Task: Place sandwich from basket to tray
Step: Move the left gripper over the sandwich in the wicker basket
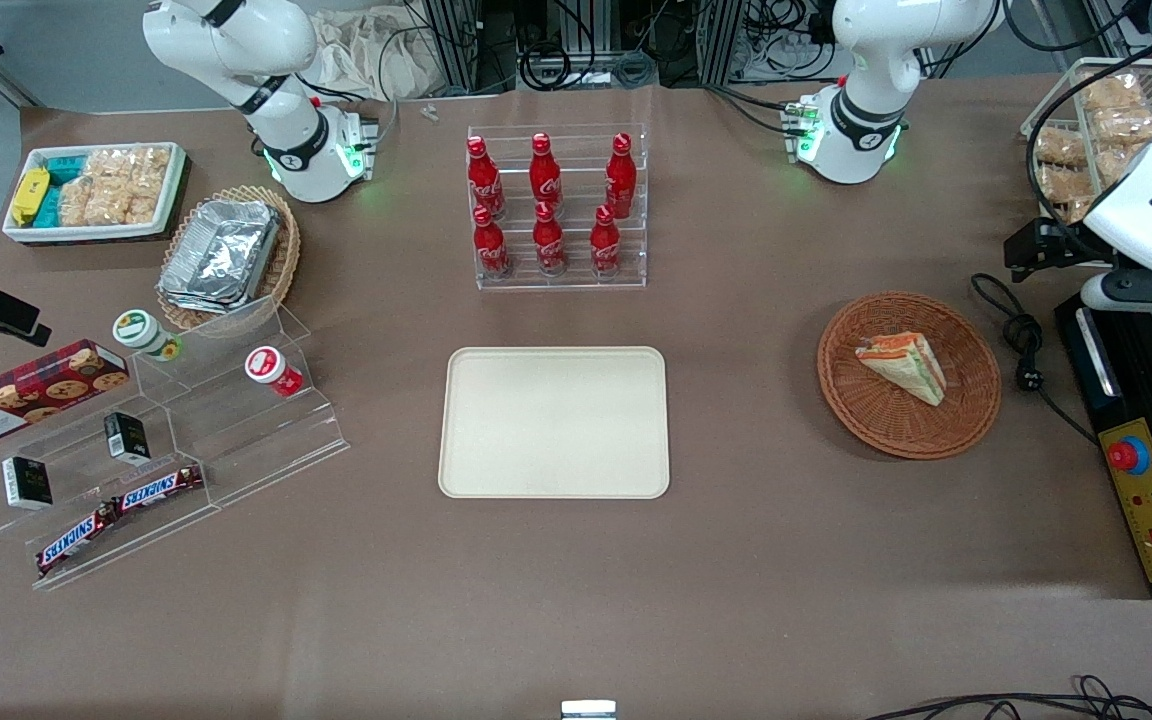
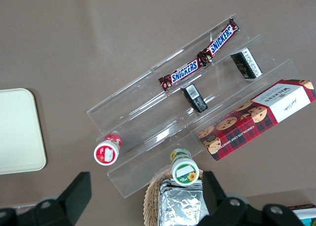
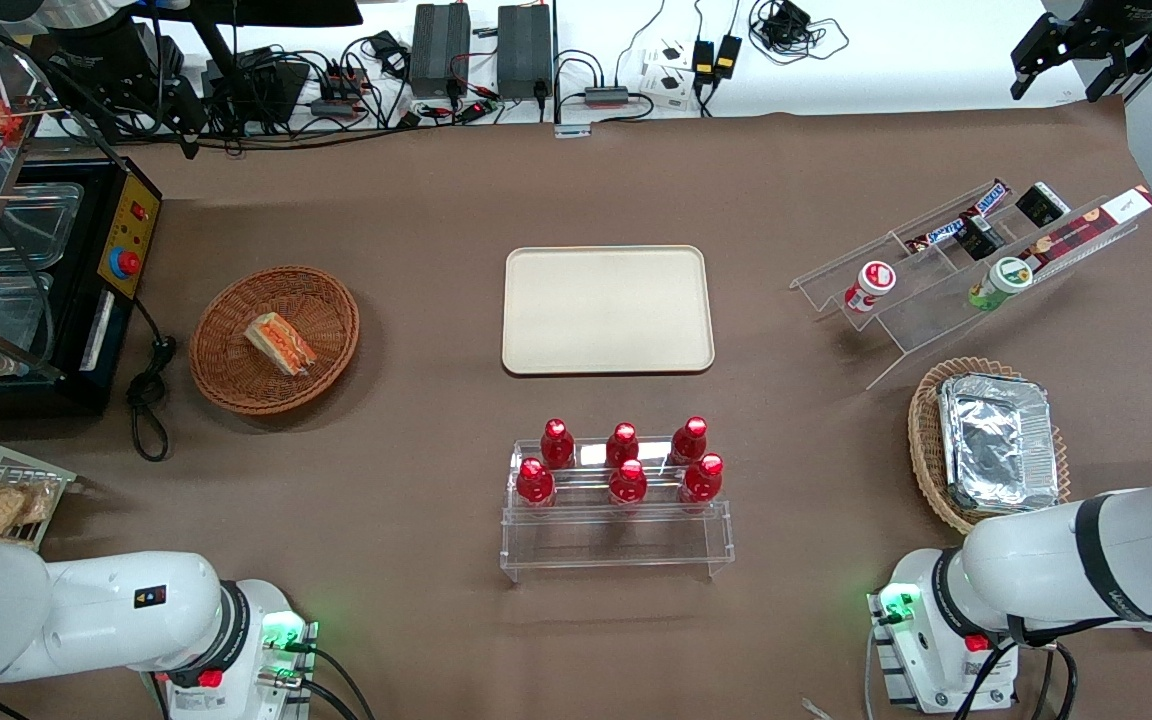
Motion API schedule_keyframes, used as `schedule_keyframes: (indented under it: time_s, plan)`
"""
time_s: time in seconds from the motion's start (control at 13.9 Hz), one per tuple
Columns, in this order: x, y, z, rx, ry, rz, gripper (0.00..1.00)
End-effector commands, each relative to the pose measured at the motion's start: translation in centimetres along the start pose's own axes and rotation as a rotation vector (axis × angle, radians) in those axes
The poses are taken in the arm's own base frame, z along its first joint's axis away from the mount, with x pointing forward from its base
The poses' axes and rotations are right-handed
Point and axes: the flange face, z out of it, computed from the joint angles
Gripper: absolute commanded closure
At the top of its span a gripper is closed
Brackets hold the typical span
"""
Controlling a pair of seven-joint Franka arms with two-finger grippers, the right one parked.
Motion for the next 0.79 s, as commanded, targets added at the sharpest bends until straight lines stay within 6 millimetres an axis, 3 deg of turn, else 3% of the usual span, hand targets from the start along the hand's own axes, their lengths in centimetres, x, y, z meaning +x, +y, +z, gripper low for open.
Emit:
schedule_keyframes:
  time_s: [0.0, 0.22, 0.36, 0.58, 0.72]
  plan:
    - [0.1, 0.0, -0.4, -0.011, -0.008, 0.013, 0.0]
    - [0.2, -0.1, 0.5, -0.012, -0.037, -0.013, 0.0]
    - [0.1, 0.0, 2.1, -0.009, -0.069, -0.226, 0.0]
    - [0.0, 0.8, 6.3, -0.035, -0.091, -0.584, 0.0]
    - [0.1, 1.0, 10.7, -0.043, -0.092, -0.742, 0.0]
